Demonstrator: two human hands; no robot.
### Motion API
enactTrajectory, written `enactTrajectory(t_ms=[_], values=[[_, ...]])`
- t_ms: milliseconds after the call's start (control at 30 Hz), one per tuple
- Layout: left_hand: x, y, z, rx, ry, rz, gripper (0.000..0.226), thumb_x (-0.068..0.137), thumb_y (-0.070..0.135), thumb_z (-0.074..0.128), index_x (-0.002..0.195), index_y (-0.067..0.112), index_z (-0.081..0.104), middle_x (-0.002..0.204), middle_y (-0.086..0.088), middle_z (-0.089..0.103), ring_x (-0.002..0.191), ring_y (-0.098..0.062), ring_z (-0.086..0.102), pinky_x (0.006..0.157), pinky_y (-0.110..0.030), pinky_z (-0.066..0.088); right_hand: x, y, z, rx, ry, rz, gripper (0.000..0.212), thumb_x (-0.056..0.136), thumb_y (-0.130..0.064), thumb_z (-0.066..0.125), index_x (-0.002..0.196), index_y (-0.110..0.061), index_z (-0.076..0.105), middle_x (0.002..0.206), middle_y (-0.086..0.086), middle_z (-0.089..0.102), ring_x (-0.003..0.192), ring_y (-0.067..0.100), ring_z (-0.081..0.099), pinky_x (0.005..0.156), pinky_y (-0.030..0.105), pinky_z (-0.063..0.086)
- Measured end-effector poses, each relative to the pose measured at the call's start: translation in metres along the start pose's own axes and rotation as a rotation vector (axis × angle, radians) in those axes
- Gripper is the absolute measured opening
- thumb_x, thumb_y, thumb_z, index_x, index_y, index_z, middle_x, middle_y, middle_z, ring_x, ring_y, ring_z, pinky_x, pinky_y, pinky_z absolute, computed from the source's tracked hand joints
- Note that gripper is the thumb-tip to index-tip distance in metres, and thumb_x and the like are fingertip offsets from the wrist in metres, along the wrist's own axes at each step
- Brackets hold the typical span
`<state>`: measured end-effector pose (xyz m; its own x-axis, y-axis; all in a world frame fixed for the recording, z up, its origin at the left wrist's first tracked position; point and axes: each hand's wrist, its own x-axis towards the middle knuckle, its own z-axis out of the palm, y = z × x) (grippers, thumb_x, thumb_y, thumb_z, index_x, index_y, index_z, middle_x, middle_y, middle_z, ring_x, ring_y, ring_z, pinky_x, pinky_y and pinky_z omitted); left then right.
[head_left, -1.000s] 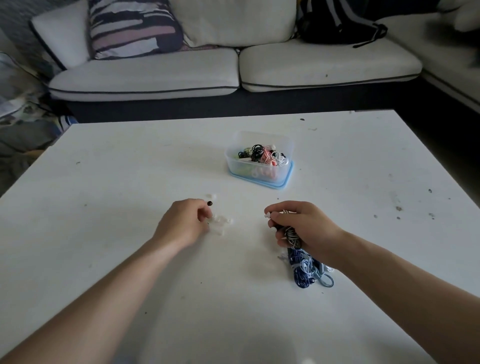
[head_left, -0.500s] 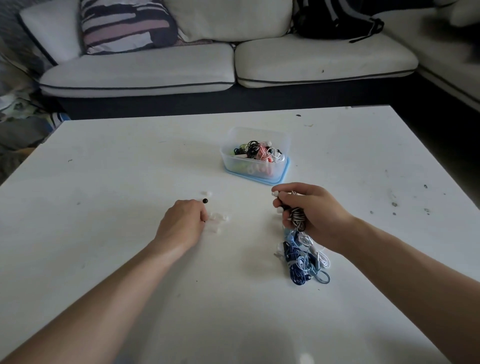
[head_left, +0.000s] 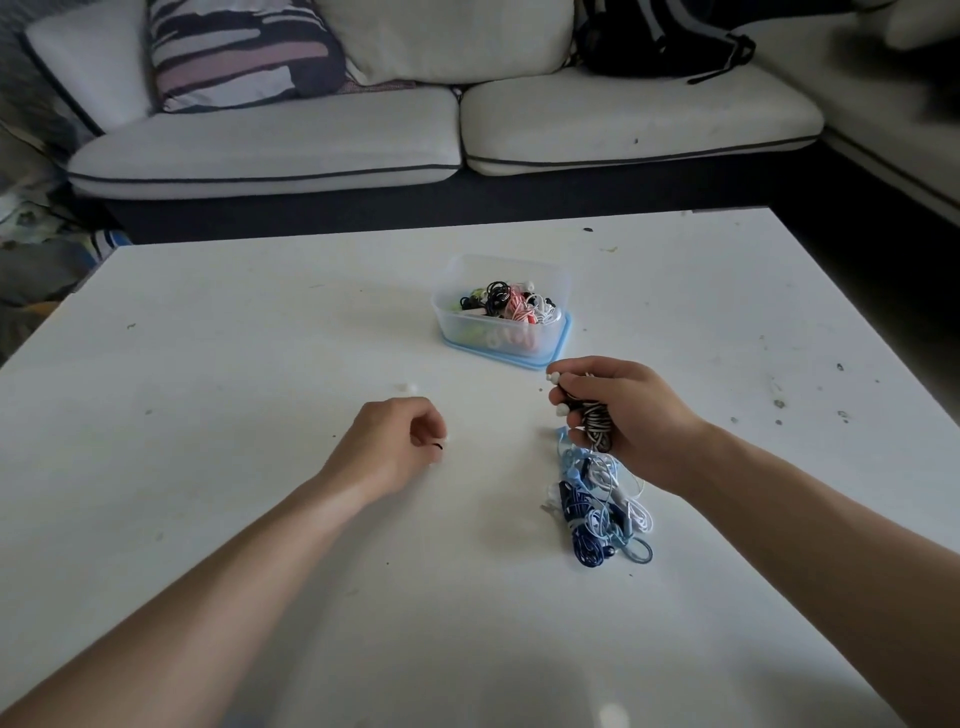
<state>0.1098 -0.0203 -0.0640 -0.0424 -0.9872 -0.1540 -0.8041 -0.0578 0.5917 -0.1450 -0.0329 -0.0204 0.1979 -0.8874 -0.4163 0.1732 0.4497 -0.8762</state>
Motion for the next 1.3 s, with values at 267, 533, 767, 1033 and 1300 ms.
enactTrajectory(t_ms=[267,533,767,1033,1300], values=[[-0.006,-0.004,0.007,0.11,-0.065,0.038,0.024,0.077,0.008,0.07,0.085,0.03,0.069,0.083,0.012,0.067,0.077,-0.003,0.064,0.073,-0.023,0.051,0.0,0.002,0.001,-0.02,0.005,0.012,0.011,0.095,-0.003,0.061,0.1,-0.003,0.07,0.076,0.011,0.063,0.056,0.016,0.052,0.054,0.028,0.041],[-0.009,-0.008,0.003,0.084,-0.052,0.015,0.032,0.079,-0.003,0.061,0.088,0.027,0.068,0.083,0.011,0.067,0.073,-0.002,0.061,0.066,-0.01,0.044,-0.001,0.003,0.001,-0.033,-0.004,0.016,0.011,0.095,-0.001,0.06,0.102,-0.001,0.069,0.076,0.01,0.063,0.056,0.017,0.052,0.051,0.025,0.043],[-0.019,0.015,-0.009,-0.063,0.065,0.008,0.025,0.08,0.008,0.069,0.083,0.032,0.066,0.077,0.012,0.068,0.067,-0.002,0.064,0.066,-0.021,0.053,-0.007,0.004,0.007,-0.075,-0.056,0.011,0.011,0.094,-0.002,0.063,0.101,-0.001,0.071,0.077,0.012,0.067,0.054,0.016,0.054,0.054,0.025,0.047],[-0.047,0.074,-0.018,-0.599,0.084,0.028,0.023,0.076,0.0,0.077,0.087,0.02,0.072,0.084,0.002,0.073,0.07,-0.014,0.072,0.064,-0.024,0.052,-0.025,0.008,0.028,-0.184,-0.217,-0.149,0.01,0.089,-0.006,0.069,0.098,-0.001,0.069,0.087,0.021,0.073,0.066,0.025,0.058,0.067,0.036,0.047],[-0.049,0.081,-0.021,-0.793,0.066,-0.048,0.016,0.076,0.004,0.08,0.088,0.013,0.075,0.081,-0.003,0.076,0.072,-0.008,0.07,0.062,-0.015,0.049,-0.03,0.005,0.031,-0.246,-0.159,-0.204,0.006,0.091,-0.006,0.069,0.096,-0.004,0.07,0.083,0.018,0.073,0.064,0.023,0.058,0.071,0.042,0.042]])
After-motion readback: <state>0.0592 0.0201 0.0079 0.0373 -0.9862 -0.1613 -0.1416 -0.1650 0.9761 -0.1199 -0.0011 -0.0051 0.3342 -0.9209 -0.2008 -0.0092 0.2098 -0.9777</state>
